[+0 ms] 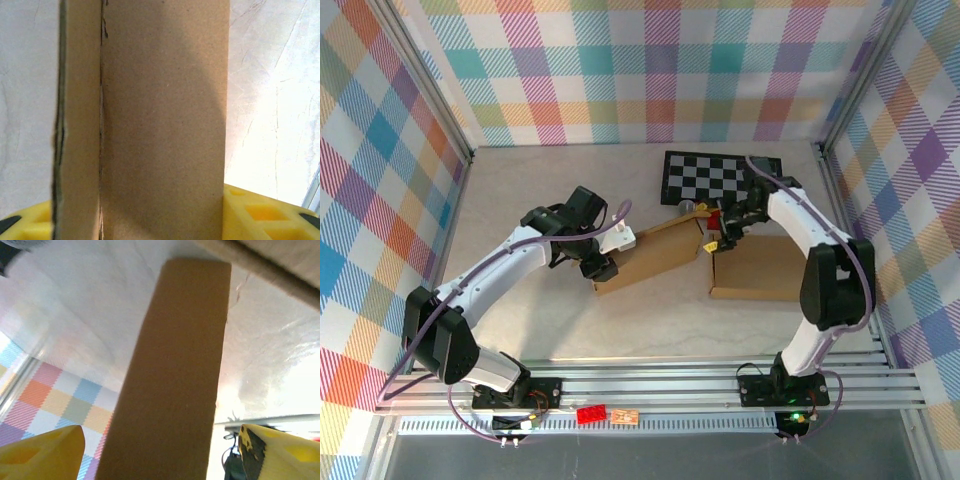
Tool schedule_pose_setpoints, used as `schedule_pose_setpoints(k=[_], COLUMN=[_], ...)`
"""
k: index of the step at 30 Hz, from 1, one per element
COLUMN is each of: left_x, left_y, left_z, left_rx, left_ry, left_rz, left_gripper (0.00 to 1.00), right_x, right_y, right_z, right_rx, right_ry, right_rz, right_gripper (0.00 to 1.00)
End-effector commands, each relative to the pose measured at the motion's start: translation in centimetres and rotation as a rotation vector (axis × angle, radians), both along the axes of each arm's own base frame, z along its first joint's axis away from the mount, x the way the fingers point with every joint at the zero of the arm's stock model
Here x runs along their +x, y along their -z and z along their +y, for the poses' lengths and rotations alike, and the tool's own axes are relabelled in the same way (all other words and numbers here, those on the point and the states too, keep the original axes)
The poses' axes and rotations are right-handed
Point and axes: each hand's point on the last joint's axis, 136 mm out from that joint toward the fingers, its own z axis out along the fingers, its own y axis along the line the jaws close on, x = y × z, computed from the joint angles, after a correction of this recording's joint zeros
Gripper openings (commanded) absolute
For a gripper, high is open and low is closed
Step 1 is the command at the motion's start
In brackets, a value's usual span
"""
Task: Fold the paper box
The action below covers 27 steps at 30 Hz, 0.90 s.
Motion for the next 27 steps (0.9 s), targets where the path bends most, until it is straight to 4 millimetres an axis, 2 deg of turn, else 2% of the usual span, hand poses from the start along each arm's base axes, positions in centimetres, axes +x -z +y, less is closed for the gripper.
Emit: schedule_pose_setpoints(k=[1,4,6,9,11,13,16,19,22,27], left_x=[-0.2,-0.1,0.0,0.2,0.3,0.3,0.3,0.4,0.5,0.5], left_y=[0.2,0.2,0.1,0.1,0.2,0.1,0.1,0.1,0.2,0.2], left_z=[-0.1,-0.1,-0.1,-0.2,-0.2,-0.2,-0.1,-0.1,-0.1,-0.1], left_rx=[-0.010,-0.011,-0.016,-0.022,-0.022,-0.021,-0.019,-0.017,-0.016,-0.015], left_ry=[-0.002,-0.007,-0.012,-0.021,-0.025,-0.027,-0.030,-0.031,-0.031,-0.033], left_rz=[0.048,0.048,0.049,0.053,0.055,0.055,0.052,0.052,0.052,0.051], left_gripper=[0.53,0.54,0.54,0.55,0.56,0.56,0.56,0.57,0.58,0.58], right_x=[0.0,-0.1,-0.6,-2.1,-3.2,-4.3,-5.7,-6.1,-6.0,-5.1], right_y=[-1.6,-3.4,-4.8,-6.1,-6.6,-6.6,-5.5,-4.7,-4.0,-3.2], right_z=[-3.1,-4.9,-5.4,-5.0,-3.9,-2.0,1.3,3.8,5.1,5.9], right_rx=[-0.104,-0.200,-0.271,-0.380,-0.430,-0.452,-0.414,-0.380,-0.376,-0.375], right_ry=[0.062,0.079,0.056,-0.006,-0.054,-0.109,-0.165,-0.195,-0.217,-0.224], right_rz=[-0.080,-0.187,-0.264,-0.380,-0.458,-0.527,-0.545,-0.547,-0.536,-0.535], right_gripper=[0.80,0.79,0.76,0.74,0.70,0.69,0.67,0.67,0.67,0.67])
